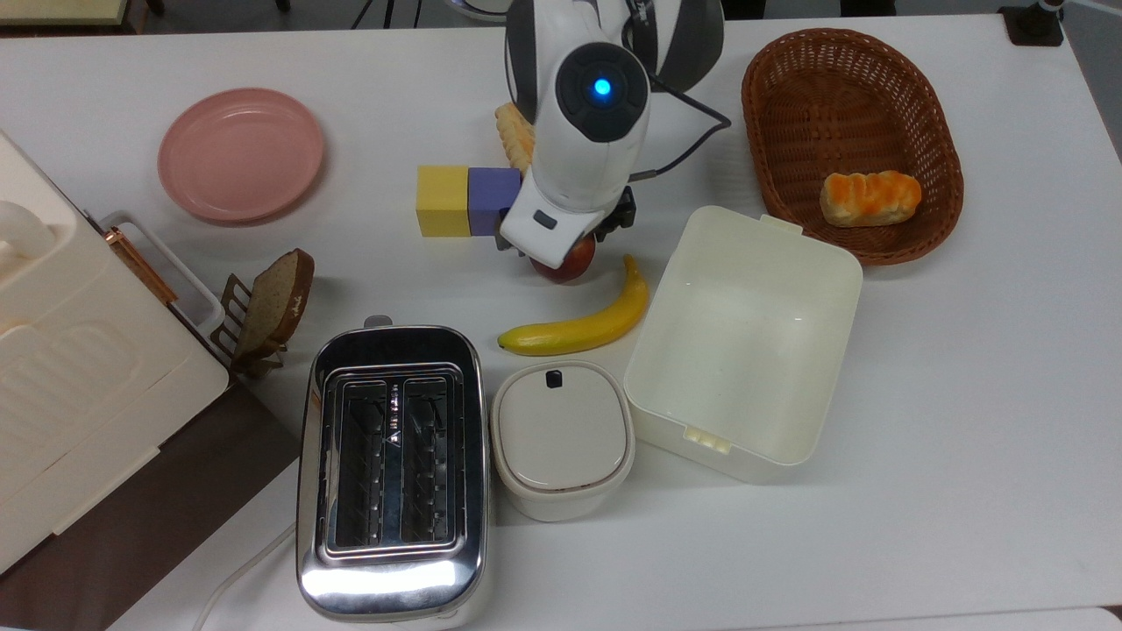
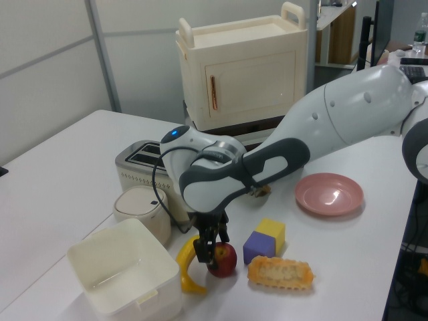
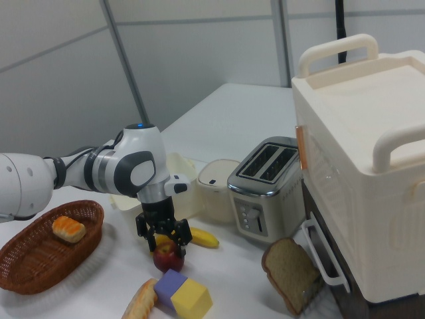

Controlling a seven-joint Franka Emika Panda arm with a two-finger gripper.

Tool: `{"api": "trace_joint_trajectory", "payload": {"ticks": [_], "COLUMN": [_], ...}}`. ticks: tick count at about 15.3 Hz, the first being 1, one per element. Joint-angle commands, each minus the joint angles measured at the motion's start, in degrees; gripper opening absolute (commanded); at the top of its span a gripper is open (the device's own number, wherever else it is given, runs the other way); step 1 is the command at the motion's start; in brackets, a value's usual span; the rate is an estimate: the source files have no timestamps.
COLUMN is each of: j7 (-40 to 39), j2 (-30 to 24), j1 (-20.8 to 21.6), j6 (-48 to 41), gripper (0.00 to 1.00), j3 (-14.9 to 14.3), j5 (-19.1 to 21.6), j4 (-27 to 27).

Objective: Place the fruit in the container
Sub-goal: 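Close the gripper around the red apple and lift it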

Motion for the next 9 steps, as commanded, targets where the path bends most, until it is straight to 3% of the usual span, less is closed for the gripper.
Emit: {"api": "trace_joint_trajectory", "payload": {"ticks": [1,3,4,9], "j7": [4.08,5.15,5.33,3.14], "j2": [0.81,0.47,-0.06,-7.7], "j1": [2.18,2.19,2.19,0.61], "j6": [2.04,1.43,0.9,-3.76], "gripper": [0.83,0.4,0.26,0.22], "j3": [-0.24,-0.24,-0.24,-0.95], "j5": [-2.38,-4.06,-4.06,-4.15], "j4": [-0.52,-0.52,-0.52,-0.09]}}
